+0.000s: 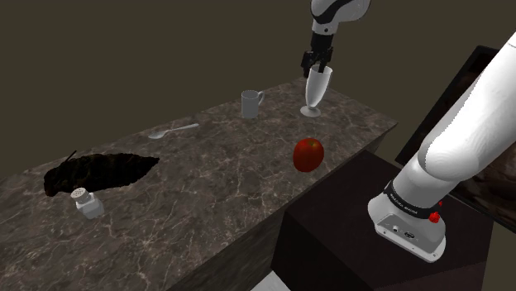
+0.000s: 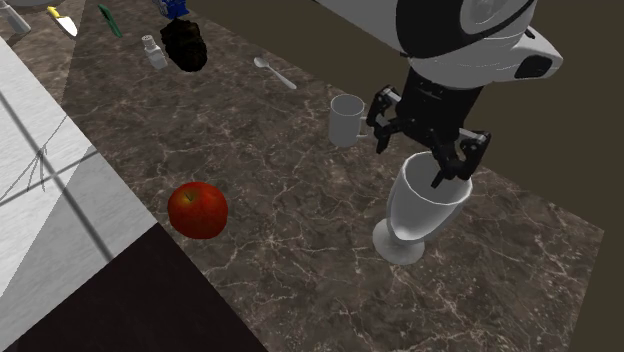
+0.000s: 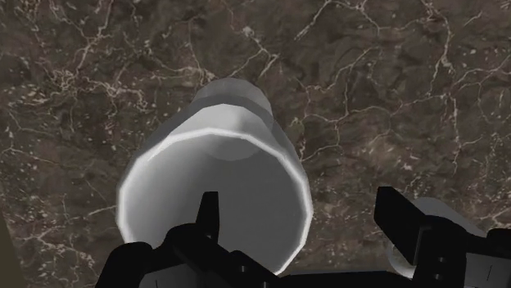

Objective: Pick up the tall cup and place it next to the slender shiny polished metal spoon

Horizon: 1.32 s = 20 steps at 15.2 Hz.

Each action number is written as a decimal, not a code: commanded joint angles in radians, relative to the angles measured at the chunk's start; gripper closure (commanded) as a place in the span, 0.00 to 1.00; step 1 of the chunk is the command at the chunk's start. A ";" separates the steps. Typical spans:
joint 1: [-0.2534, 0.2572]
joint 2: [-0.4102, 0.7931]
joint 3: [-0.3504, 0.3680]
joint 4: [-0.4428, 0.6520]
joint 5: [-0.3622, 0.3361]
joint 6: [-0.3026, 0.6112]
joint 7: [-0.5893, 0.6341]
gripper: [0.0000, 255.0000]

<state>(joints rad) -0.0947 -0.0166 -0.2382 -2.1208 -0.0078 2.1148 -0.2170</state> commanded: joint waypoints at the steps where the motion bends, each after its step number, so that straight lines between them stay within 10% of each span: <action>1: -0.001 0.011 -0.001 -0.014 0.003 0.026 -0.004 0.00; 9: -0.001 0.015 -0.001 -0.018 0.004 0.033 -0.005 0.00; 10: -0.001 0.015 -0.001 -0.018 0.004 0.033 -0.005 1.00; 20: -0.001 0.009 -0.001 -0.011 0.002 0.020 -0.004 1.00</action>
<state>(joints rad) -0.0962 -0.0039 -0.2397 -2.1354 -0.0042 2.1420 -0.2219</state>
